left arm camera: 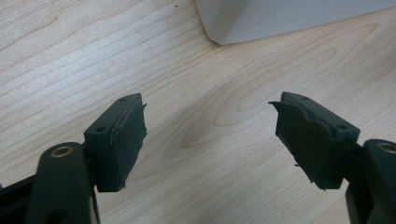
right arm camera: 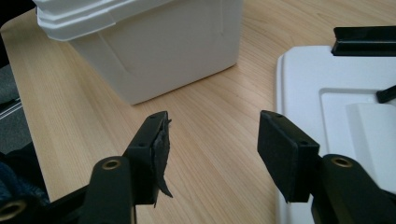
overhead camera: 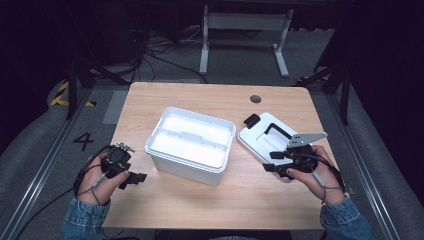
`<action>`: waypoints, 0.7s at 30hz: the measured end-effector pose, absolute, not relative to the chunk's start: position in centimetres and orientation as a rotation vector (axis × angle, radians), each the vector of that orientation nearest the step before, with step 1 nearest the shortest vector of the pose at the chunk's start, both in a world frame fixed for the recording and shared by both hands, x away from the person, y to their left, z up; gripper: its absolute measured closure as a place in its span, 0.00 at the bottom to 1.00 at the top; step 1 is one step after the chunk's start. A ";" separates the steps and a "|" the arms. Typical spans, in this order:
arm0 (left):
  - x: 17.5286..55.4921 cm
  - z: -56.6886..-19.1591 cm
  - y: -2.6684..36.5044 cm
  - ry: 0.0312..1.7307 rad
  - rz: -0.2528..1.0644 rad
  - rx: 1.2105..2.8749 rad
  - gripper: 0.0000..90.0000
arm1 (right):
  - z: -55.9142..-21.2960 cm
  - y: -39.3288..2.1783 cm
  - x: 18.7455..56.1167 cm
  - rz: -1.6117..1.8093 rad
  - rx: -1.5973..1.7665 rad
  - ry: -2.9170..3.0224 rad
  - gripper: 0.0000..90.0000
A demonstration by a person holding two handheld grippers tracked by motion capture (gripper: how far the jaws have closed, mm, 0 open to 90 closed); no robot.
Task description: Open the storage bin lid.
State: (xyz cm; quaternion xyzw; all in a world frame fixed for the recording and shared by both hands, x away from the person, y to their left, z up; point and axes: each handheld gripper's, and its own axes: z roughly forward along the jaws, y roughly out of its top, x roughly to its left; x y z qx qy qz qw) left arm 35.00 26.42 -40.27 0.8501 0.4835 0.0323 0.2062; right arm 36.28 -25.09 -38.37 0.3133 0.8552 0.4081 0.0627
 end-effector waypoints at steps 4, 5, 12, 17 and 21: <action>35.1 -40.3 26.4 1.347 0.096 2.374 0.28 | -39.4 -24.6 36.0 1.225 0.937 2.602 0.49; 35.1 -40.4 26.4 1.346 0.092 2.375 0.28 | -39.7 -24.5 35.9 1.225 0.938 2.608 0.49; 35.2 -40.5 26.4 1.344 0.090 2.381 0.28 | -41.5 -23.4 35.6 1.214 0.899 2.639 0.47; 35.3 -40.6 26.3 1.341 0.088 2.384 0.28 | -42.6 -23.0 35.5 1.201 0.898 2.645 0.47; 35.3 -40.7 26.3 1.343 0.091 2.386 0.28 | -43.3 -22.7 35.4 1.188 0.901 2.655 0.47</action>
